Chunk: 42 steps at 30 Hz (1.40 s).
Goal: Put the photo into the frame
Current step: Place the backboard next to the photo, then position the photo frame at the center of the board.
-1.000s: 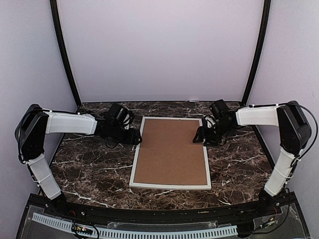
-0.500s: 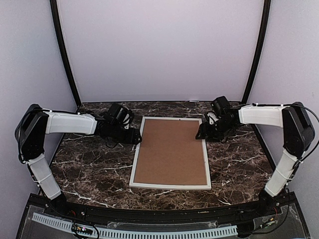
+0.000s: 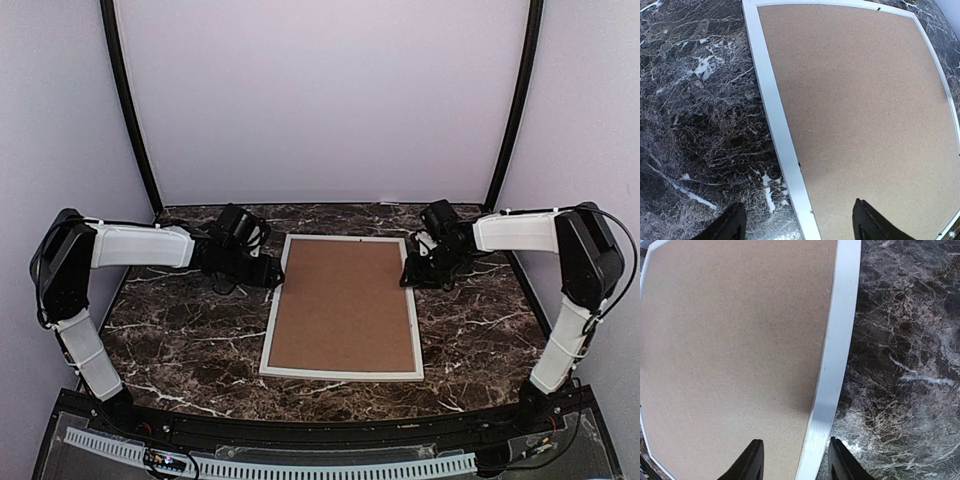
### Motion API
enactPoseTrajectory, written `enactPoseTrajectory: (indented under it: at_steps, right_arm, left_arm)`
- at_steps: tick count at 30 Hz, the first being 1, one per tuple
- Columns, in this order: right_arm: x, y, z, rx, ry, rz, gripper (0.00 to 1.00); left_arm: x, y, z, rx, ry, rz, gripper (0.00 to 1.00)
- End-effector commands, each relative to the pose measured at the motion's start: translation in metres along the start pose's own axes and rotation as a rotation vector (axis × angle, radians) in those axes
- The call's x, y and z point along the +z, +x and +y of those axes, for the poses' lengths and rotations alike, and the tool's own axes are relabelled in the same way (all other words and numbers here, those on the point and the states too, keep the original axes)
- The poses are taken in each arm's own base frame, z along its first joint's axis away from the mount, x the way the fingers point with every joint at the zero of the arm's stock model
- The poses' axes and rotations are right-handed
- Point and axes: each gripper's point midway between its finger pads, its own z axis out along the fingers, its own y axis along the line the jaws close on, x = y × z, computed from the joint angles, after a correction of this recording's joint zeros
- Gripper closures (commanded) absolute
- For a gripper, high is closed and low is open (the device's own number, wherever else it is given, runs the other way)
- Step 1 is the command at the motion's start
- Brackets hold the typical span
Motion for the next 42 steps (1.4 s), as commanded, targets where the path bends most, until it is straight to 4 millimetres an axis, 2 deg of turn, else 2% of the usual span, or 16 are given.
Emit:
enactPoseTrajectory:
  at_steps: [1,9,16,21,28,36,42]
  right_arm:
    - [0.010,0.004,-0.009,-0.002,0.007,0.019,0.59]
    - [0.018,0.013,-0.022,0.008,0.027,0.042,0.68]
    - [0.028,0.021,-0.022,0.015,0.005,0.060,0.69]
    - [0.031,0.025,-0.025,0.021,0.005,0.069,0.70]
    - [0.026,0.033,-0.035,0.025,0.041,0.063,0.82]
    - [0.017,0.043,-0.043,-0.002,0.075,0.068,0.92]
    - [0.012,0.044,-0.040,0.012,0.051,0.052,0.93]
  left_arm:
    - [-0.005,-0.005,0.000,0.020,-0.013,0.001,0.25]
    - [-0.003,-0.007,0.002,0.021,-0.019,0.002,0.25]
    - [-0.003,-0.010,0.004,0.020,-0.026,0.002,0.24]
    - [-0.003,-0.012,0.014,0.017,-0.072,-0.008,0.23]
    - [-0.001,-0.015,0.016,-0.017,-0.047,0.016,0.22]
    - [0.012,-0.010,0.013,-0.005,-0.031,0.083,0.21]
    - [0.025,0.002,0.011,-0.021,-0.011,0.138,0.14]
